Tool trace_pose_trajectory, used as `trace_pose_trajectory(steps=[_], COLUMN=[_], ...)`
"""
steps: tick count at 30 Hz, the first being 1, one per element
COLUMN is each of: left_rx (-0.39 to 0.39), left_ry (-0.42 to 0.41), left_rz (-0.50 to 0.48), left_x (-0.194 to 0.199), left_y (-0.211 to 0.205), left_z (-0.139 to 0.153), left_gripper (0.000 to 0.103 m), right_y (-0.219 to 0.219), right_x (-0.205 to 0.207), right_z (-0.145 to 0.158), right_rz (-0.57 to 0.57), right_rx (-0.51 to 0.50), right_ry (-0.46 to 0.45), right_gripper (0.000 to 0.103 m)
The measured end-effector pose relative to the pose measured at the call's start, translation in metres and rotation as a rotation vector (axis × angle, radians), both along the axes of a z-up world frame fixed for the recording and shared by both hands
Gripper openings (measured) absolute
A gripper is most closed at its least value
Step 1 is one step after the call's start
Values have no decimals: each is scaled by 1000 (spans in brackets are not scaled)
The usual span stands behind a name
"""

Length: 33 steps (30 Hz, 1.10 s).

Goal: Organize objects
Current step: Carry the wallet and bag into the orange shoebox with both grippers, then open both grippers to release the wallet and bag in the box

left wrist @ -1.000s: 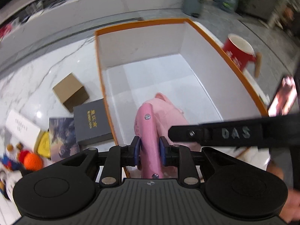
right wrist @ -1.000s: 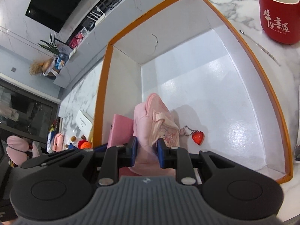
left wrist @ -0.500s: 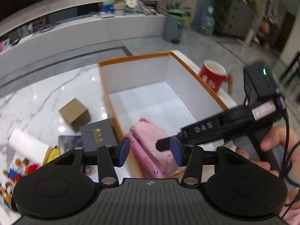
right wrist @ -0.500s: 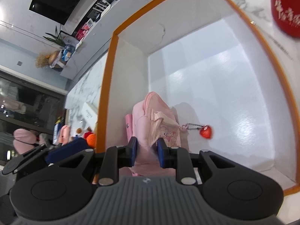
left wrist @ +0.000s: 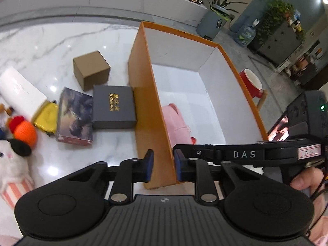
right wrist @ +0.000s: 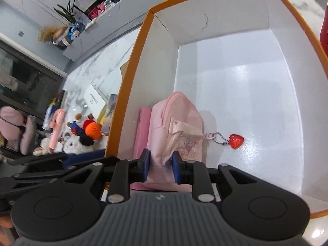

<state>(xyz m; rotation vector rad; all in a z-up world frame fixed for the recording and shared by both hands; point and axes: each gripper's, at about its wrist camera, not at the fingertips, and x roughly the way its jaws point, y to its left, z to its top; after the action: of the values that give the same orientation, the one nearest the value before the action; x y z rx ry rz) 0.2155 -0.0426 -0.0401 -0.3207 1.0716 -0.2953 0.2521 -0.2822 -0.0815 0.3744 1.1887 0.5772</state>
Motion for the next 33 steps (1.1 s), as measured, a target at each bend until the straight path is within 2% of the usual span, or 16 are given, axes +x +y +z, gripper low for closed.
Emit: trace_pose_trajectory(steps=[1,3,7,11,16,19,25,29,33], left_rx=[-25,-22,-10,-18,-45,-52,-60,-52,-5], left_ry=[9,7,5,0,-18,-32,-60,-88,-129], left_rz=[-2,-4,-5,-2,13,23,33,40,51], left_x=[0,-1,-3,-6,-11,-13,-18,-28,-44], left_y=[1,0,-1,-2,2,5,9,19,38], left_z=[-1,-1,-1,0,3,7,14,25,39], left_gripper=[16,14,14,15,16,20,21,27,27], right_y=[-2,-5,-1,-5,-2,0,-5,-7,0], right_x=[1,3,-1,-3,-5,-7,-10,-18,-35], right_z=[-3,-6,-4,-4,-2,0,7,19,42], right_rz=[-2,-4,3,-13,-26,-30,-44,-60,-55], right_rx=[24,54,33,39,15,-11,-7,-19,-21], right_ry=[14,37,21,11,-25,-48,-74,-133,-253], right_gripper=[25,25,26,37,41,49,50,50,50])
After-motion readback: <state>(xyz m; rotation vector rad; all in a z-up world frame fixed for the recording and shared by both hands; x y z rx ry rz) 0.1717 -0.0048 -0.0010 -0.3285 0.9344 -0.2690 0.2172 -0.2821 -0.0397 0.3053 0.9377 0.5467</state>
